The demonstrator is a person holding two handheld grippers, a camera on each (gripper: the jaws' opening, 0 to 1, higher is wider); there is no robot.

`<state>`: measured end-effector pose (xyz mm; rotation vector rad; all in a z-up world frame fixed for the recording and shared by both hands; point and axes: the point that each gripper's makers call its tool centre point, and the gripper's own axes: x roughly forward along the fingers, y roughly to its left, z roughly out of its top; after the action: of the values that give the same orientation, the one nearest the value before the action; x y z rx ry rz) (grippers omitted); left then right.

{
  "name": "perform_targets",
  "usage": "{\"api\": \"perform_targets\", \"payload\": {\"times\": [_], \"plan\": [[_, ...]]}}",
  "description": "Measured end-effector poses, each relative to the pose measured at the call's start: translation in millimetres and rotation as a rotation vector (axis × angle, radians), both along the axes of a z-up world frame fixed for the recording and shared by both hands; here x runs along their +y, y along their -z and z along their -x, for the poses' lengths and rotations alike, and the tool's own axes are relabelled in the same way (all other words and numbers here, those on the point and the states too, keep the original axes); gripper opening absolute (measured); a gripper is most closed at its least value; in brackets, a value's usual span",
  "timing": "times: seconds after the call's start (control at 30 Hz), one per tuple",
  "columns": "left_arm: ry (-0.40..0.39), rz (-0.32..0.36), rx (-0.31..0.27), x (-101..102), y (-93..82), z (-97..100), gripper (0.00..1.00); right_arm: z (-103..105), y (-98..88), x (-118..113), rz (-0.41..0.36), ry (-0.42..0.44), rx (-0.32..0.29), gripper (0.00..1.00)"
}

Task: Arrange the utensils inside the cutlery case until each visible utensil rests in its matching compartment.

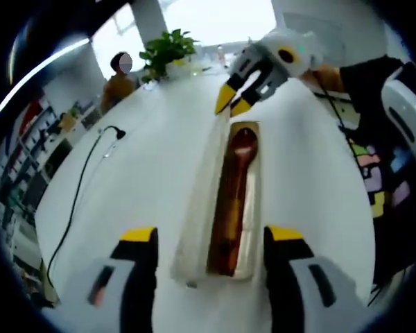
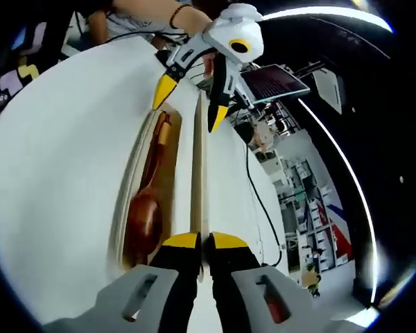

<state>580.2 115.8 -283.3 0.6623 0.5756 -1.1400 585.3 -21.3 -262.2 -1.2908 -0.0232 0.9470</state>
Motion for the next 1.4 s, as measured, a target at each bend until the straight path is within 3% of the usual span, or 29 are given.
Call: {"api": "perform_targets", "payload": {"times": [0.13, 0.23, 0.37, 0.43, 0.57, 0.7, 0.9, 1.2, 1.4], "plan": [[-0.012, -0.006, 0.047, 0, 8.0, 2.1, 0.73, 5, 3.5, -5, -0.024, 0.003, -0.022, 0.02], [-0.006, -0.014, 0.055, 0, 11.8, 3.7, 0.73, 7, -2.2, -8, 0.01, 0.003, -0.127, 0.02], [0.002, -0.045, 0.088, -1, 21.5, 8.9, 0.77, 16, -0.5, -5, 0.015, -0.018, -0.155, 0.03], [-0.013, -0.053, 0.095, -2, 24.9, 8.0, 0.82, 18, -4.4, -4, 0.04, -0.028, -0.219, 0.03], [-0.004, -0.051, 0.111, -6, 29.0, 11.0, 0.79, 20, -5.8, -1, 0.063, -0.025, -0.271, 0.03], [0.011, -0.061, 0.103, -8, 31.4, 11.8, 0.76, 22, -8.8, 0, 0.114, -0.025, -0.371, 0.03], [0.022, -0.074, 0.105, -12, 36.8, 12.4, 0.7, 25, -8.1, -2, 0.124, -0.033, -0.409, 0.03], [0.018, -0.063, 0.14, -17, 40.1, 11.1, 0.7, 21, -11.4, 0, 0.184, -0.031, -0.515, 0.03], [0.0, -0.06, 0.156, -19, 40.9, 10.6, 0.67, 23, -4.7, -6, 0.181, -0.042, -0.499, 0.03]]}}
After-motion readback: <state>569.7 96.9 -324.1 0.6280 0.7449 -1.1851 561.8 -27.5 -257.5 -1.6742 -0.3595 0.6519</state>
